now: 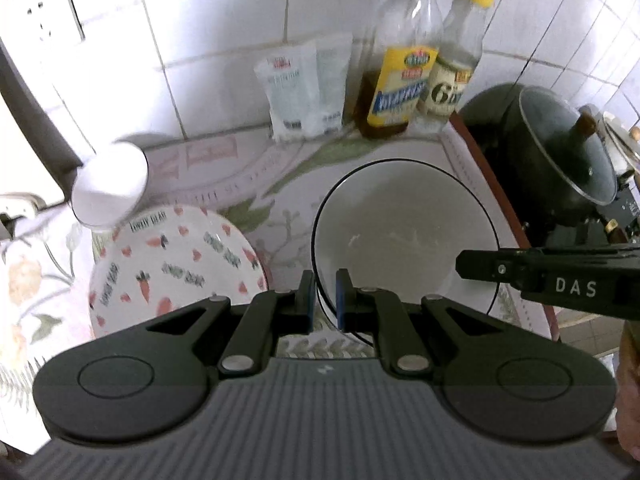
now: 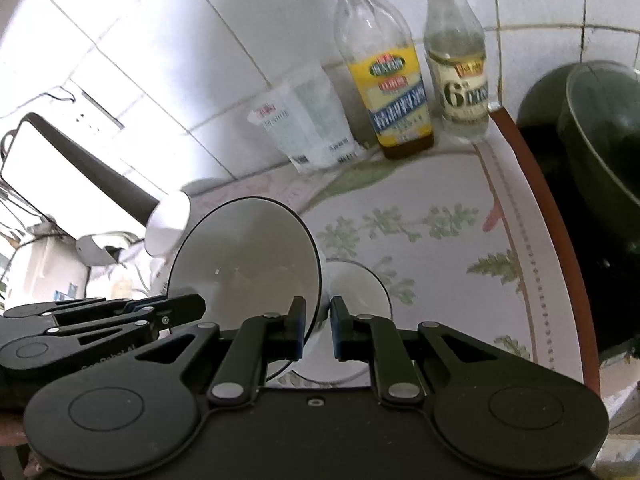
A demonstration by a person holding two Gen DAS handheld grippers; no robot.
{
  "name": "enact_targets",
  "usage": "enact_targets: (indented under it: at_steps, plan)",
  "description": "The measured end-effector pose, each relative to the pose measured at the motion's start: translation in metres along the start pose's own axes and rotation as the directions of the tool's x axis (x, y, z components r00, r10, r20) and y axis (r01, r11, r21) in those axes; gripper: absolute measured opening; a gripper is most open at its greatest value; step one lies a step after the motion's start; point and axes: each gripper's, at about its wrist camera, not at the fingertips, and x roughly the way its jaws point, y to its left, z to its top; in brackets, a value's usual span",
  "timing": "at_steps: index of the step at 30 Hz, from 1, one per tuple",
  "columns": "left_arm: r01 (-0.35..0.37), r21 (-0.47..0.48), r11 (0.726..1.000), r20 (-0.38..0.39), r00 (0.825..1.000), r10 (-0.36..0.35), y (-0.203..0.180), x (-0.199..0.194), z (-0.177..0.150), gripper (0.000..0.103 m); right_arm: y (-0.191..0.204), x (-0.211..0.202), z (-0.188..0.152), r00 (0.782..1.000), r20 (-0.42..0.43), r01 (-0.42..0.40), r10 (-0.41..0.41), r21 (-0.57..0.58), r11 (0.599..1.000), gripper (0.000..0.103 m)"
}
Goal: Organize plates and bowls
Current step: 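Lower the held bowl into the other white bowl with both grippers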
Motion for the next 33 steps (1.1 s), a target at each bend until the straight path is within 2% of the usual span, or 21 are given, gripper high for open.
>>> enact_targets:
  at_steps: [5,20,33]
  plan:
    - [0.015,-0.029,0.999,-0.039,0.999,-0.016,-0.002,0.021,-0.016,0.009,-0.011,0.013,-0.012,0.999,-0.017,0.03,-0.03,-0.003,1.0,0.017]
    - [0.029,-0.135,0.99,-0.057,0.998,-0.037,0.004,0.064,-0.03,0.009,-0.025,0.05,-0.019,0.998,-0.016,0.058,-0.059,-0.05,0.997,0.019]
    - [-0.009,-0.104,0.995,-0.102,0.995,-0.001,0.001,0.081,-0.024,0.011,-0.022,0.069,-0.015,0.994,-0.025,0.101,-0.105,-0.12,0.988,0.02]
